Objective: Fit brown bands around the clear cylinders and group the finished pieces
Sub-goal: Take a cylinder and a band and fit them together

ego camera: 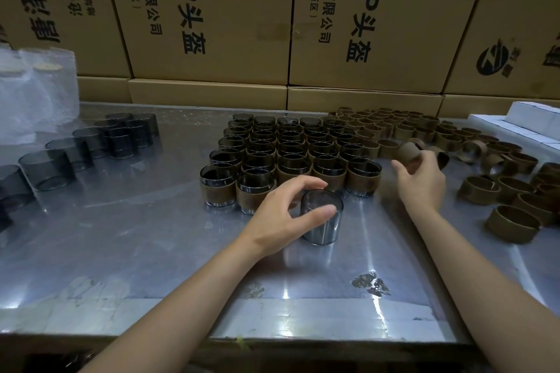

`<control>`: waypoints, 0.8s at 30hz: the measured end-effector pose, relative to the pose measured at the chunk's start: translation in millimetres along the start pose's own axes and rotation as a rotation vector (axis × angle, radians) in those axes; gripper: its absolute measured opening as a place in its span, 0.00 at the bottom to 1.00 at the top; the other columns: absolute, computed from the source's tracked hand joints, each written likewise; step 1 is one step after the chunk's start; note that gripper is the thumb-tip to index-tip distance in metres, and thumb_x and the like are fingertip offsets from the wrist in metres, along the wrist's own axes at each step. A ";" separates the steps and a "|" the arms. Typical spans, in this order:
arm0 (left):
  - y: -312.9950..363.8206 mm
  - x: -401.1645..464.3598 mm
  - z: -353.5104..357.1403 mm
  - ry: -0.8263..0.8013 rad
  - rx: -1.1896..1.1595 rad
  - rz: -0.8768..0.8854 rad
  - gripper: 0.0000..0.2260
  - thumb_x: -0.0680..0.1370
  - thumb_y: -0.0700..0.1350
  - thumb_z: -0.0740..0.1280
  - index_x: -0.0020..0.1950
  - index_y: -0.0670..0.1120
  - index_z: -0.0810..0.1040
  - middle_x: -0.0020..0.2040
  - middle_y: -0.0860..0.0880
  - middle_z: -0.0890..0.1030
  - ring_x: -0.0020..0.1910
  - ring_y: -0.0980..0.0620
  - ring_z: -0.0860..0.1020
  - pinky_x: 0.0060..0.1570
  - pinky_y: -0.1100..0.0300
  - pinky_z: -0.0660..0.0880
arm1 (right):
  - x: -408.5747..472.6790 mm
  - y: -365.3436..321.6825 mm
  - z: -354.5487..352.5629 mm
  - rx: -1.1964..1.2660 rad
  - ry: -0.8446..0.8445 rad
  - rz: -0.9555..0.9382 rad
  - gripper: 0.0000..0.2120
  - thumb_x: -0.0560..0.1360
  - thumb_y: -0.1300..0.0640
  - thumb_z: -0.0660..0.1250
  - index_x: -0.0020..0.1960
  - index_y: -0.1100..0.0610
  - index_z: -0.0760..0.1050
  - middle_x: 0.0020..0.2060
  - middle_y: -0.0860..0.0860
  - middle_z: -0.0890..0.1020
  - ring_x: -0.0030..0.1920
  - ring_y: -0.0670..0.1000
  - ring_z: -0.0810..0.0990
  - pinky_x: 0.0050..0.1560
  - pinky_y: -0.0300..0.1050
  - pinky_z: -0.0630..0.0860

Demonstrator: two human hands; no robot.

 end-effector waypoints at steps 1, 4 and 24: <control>0.4 -0.4 -0.3 0.003 0.036 0.006 0.26 0.69 0.65 0.66 0.63 0.54 0.75 0.61 0.61 0.75 0.62 0.63 0.72 0.62 0.61 0.72 | -1.4 -1.6 -1.0 0.014 -0.008 -0.014 0.15 0.77 0.53 0.67 0.60 0.58 0.71 0.54 0.57 0.78 0.54 0.58 0.76 0.49 0.50 0.72; -0.3 -0.1 -2.4 0.031 0.136 0.021 0.24 0.69 0.61 0.70 0.63 0.55 0.74 0.60 0.61 0.75 0.61 0.62 0.73 0.62 0.57 0.73 | -6.9 -19.9 -8.1 0.059 0.009 -0.113 0.10 0.79 0.57 0.64 0.58 0.59 0.74 0.53 0.55 0.75 0.50 0.52 0.73 0.46 0.45 0.66; -8.8 3.0 8.1 -0.126 -0.268 -0.113 0.24 0.75 0.53 0.65 0.71 0.51 0.68 0.65 0.52 0.75 0.66 0.58 0.72 0.67 0.60 0.68 | -122.8 -129.9 -6.6 0.193 -0.282 -0.788 0.18 0.79 0.47 0.51 0.36 0.54 0.68 0.34 0.45 0.69 0.38 0.43 0.65 0.34 0.41 0.65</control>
Point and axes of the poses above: each hand's wrist, its own x-axis towards the middle knuckle, its own z-axis out of the palm, y = z × x, the point moved 8 cm from there along x, towards the middle knuckle
